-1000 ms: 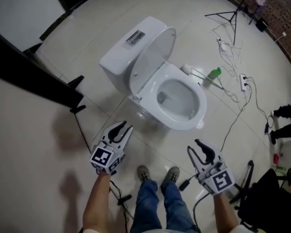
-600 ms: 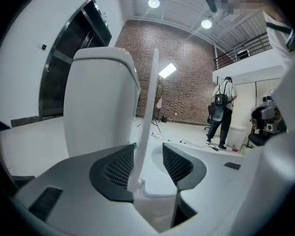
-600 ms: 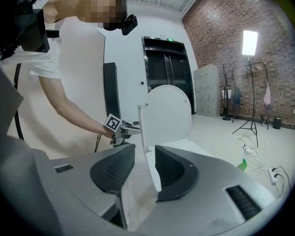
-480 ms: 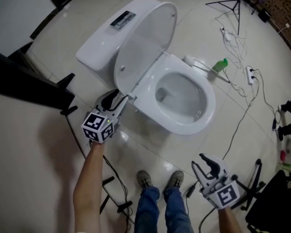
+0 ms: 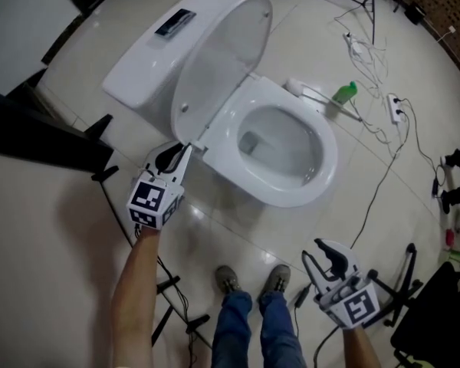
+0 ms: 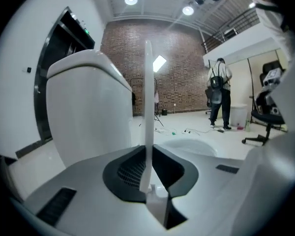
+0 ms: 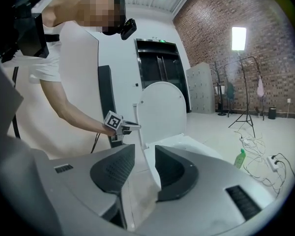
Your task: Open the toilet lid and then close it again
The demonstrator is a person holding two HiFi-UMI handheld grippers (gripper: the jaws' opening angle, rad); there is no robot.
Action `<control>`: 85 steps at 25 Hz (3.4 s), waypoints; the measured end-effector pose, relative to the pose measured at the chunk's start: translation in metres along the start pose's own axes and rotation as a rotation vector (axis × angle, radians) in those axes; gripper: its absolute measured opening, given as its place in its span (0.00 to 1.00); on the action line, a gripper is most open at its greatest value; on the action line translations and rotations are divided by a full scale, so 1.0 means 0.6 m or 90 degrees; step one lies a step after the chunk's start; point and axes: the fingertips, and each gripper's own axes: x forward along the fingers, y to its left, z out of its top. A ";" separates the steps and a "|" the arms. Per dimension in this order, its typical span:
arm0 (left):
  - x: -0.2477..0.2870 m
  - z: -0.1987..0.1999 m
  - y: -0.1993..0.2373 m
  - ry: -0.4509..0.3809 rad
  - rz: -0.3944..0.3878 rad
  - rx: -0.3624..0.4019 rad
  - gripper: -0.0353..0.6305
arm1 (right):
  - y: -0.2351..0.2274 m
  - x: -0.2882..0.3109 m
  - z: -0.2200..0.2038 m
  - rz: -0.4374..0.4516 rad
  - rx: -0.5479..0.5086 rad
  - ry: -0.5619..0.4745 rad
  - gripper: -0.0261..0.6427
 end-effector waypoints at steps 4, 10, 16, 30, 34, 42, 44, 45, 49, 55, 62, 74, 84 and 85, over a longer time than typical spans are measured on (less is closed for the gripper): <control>0.007 -0.013 -0.077 0.046 -0.003 0.177 0.11 | -0.002 -0.016 -0.007 -0.009 0.017 -0.004 0.23; 0.042 -0.111 -0.207 0.148 -0.067 0.533 0.12 | -0.011 -0.050 -0.045 -0.026 0.043 0.011 0.23; 0.061 -0.173 -0.240 0.231 -0.119 0.703 0.12 | -0.033 -0.085 -0.090 -0.052 0.083 0.013 0.23; 0.092 -0.272 -0.248 0.414 -0.237 0.932 0.15 | -0.024 -0.089 -0.125 -0.056 0.090 0.006 0.23; 0.091 -0.253 -0.267 0.345 -0.195 0.824 0.15 | -0.029 -0.093 -0.125 -0.061 0.088 0.004 0.24; -0.044 -0.029 -0.349 0.110 -0.093 0.458 0.17 | -0.042 -0.123 -0.022 -0.051 0.032 -0.018 0.24; -0.093 0.062 -0.386 0.064 -0.105 0.329 0.17 | -0.042 -0.140 0.038 -0.045 0.005 -0.030 0.24; -0.116 0.113 -0.404 0.038 -0.112 0.257 0.17 | -0.042 -0.150 0.071 -0.041 -0.010 -0.036 0.24; -0.209 0.319 -0.444 -0.060 -0.110 0.108 0.17 | -0.029 -0.186 0.204 -0.020 -0.054 -0.050 0.24; -0.336 0.519 -0.442 -0.140 -0.112 -0.007 0.17 | 0.020 -0.253 0.359 0.011 -0.092 -0.082 0.24; -0.460 0.608 -0.456 -0.160 -0.134 0.005 0.17 | 0.073 -0.332 0.453 0.036 -0.124 -0.111 0.24; -0.523 0.628 -0.468 -0.196 -0.172 -0.012 0.17 | 0.117 -0.347 0.487 0.067 -0.151 -0.124 0.24; -0.545 0.616 -0.457 -0.195 -0.128 -0.014 0.12 | 0.149 -0.344 0.484 0.084 -0.147 -0.119 0.24; -0.545 0.616 -0.455 -0.201 -0.121 -0.011 0.12 | 0.149 -0.343 0.484 0.084 -0.151 -0.122 0.24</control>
